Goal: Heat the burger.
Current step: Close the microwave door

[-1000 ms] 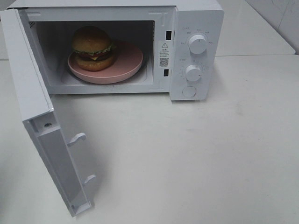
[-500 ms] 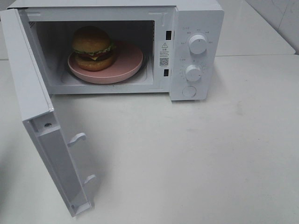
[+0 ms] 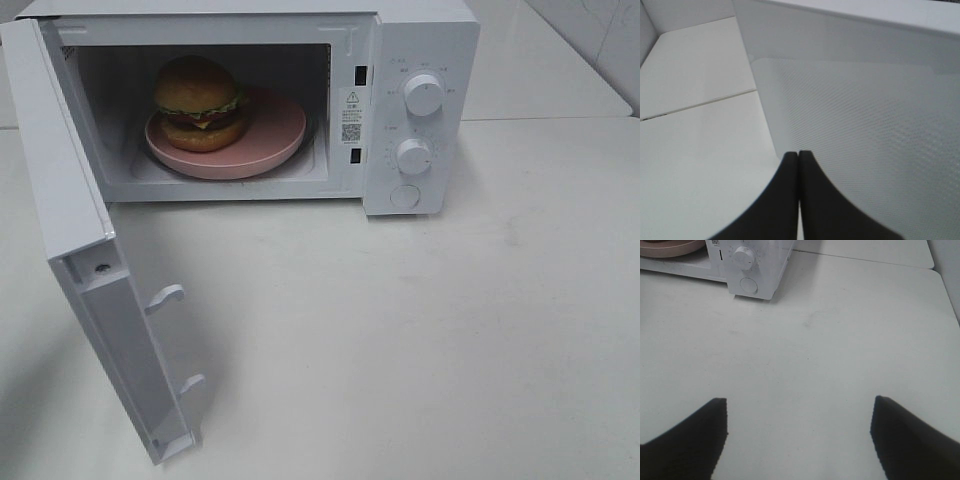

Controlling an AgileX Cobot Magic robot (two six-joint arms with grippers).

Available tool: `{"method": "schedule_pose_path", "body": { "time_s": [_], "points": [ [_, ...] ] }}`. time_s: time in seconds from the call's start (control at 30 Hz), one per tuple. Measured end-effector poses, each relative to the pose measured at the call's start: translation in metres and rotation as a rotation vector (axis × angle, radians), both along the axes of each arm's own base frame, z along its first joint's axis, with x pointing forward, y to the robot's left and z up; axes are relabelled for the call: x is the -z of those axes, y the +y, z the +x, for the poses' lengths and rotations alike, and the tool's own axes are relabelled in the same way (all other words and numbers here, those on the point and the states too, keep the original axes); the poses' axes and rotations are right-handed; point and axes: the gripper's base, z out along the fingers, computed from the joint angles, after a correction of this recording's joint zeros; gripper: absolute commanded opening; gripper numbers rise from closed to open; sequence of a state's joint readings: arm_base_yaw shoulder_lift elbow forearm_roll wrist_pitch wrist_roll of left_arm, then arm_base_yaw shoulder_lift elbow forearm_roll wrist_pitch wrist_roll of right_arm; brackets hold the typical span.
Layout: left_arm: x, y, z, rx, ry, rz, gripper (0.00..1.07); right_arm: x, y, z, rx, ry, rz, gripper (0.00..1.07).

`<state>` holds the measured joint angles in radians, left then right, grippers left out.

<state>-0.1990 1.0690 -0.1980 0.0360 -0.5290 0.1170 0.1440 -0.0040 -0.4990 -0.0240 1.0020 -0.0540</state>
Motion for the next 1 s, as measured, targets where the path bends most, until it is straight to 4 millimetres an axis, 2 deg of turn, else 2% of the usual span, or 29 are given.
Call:
{"method": "schedule_pose_path", "body": {
  "time_s": [0.23, 0.63, 1.0],
  "points": [
    [0.007, -0.015, 0.009, 0.08, 0.004, -0.02, 0.0, 0.0, 0.0, 0.0, 0.0, 0.0, 0.0, 0.76],
    [0.025, -0.059, 0.024, 0.239, 0.019, -0.048, 0.0, 0.0, 0.0, 0.0, 0.0, 0.0, 0.0, 0.76],
    [0.019, -0.091, 0.052, 0.228, -0.008, -0.103, 0.0, 0.0, 0.0, 0.0, 0.0, 0.0, 0.0, 0.75]
  ]
}}
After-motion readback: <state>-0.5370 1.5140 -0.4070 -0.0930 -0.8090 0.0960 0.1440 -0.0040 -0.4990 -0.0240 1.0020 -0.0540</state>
